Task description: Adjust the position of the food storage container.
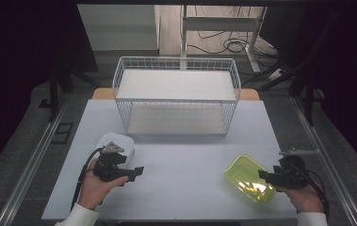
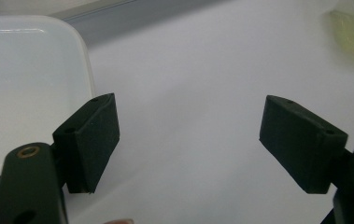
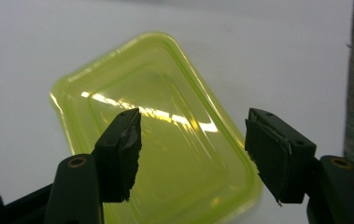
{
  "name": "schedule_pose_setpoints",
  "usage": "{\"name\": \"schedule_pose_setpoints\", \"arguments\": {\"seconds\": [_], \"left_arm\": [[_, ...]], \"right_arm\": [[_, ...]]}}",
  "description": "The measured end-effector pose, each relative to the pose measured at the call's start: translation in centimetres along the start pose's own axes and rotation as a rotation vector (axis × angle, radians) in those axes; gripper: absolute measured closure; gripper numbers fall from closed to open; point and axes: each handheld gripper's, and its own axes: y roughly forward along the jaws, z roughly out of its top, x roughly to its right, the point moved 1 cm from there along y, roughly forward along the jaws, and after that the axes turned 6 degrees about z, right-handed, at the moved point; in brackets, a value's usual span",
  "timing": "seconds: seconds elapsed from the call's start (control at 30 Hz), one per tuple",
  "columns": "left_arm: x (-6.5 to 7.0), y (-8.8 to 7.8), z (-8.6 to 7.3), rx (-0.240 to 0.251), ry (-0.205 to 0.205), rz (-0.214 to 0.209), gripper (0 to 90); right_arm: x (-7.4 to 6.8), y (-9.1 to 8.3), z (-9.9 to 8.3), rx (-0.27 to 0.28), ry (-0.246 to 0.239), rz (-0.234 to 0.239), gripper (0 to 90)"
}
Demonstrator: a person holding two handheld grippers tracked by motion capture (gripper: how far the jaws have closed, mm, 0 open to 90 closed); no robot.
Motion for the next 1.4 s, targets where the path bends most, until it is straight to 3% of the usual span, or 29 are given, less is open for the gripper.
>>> {"name": "schedule_pose_setpoints", "arguments": {"seconds": [0.3,0.43,0.57,0.77,1.1,1.4], "left_arm": [[0.0,-0.1,-0.3,-0.005,-0.003,0.003,19.4],[0.1,0.0,-0.4,-0.011,-0.002,0.004,19.4],[0.3,0.1,-0.3,-0.014,0.003,0.001,19.7],[0.3,0.3,-0.4,-0.02,0.005,0.0,19.8],[0.3,0.1,-0.6,-0.017,0.003,0.004,19.9],[0.2,0.1,-0.6,-0.018,0.005,0.01,19.9]], "right_arm": [[2.5,-2.1,-2.3,-0.013,0.059,-0.073,42.1],[3.1,-2.1,-3.4,-0.089,0.043,-0.099,53.9],[3.5,-1.1,-4.2,-0.208,0.002,-0.143,68.1],[3.2,0.4,-4.3,-0.276,-0.025,-0.104,87.8],[2.5,1.7,-3.7,-0.315,-0.059,-0.117,89.1],[2.1,2.5,-2.9,-0.3,-0.09,-0.129,89.1]]}}
